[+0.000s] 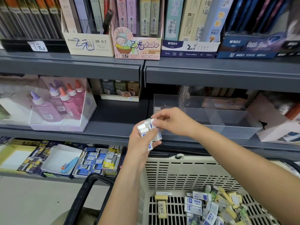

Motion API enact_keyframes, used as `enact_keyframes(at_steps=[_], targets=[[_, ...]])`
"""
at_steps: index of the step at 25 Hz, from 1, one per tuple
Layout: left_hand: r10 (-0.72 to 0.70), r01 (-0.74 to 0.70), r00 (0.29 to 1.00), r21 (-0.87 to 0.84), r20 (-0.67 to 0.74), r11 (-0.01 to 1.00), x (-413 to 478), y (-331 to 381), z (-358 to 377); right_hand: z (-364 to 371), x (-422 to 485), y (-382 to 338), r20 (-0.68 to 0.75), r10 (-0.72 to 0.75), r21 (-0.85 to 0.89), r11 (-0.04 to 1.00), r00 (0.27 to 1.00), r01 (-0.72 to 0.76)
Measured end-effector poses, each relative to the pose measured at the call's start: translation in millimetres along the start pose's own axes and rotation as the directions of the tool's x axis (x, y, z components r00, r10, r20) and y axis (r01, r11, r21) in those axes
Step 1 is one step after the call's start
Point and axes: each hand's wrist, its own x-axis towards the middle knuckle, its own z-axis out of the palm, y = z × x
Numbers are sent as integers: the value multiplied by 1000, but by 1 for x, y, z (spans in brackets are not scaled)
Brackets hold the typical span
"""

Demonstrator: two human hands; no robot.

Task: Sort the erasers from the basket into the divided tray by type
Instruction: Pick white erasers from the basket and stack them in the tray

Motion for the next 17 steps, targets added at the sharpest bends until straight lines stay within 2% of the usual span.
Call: enact_keyframes(at_steps=[6, 9, 10, 12, 14, 17], targets=[[-30, 29, 1000, -53, -11, 998, -4, 1, 1, -16, -7, 3, -28, 155, 259, 955, 987, -143], [-13, 11, 999, -49, -44, 999, -3, 1, -1, -29, -5, 6, -112, 162, 349, 930, 980, -114], [-9, 6, 998, -45, -58, 999, -2, 1, -2, -35, -2, 8, -190, 156, 300, 949, 969, -94], [0, -4, 996, -40, -87, 999, 0, 1, -2, -42, 3, 14, -297, 110, 43, 994, 948, -102], [1, -5, 994, -41, -110, 999, 1, 1, -3, -36, 6, 21, -225, 88, -158, 979, 970, -125], [-8, 6, 994, -19, -109, 1000, 1, 1, -3, -17, 10, 29, -79, 110, -270, 954, 991, -127]])
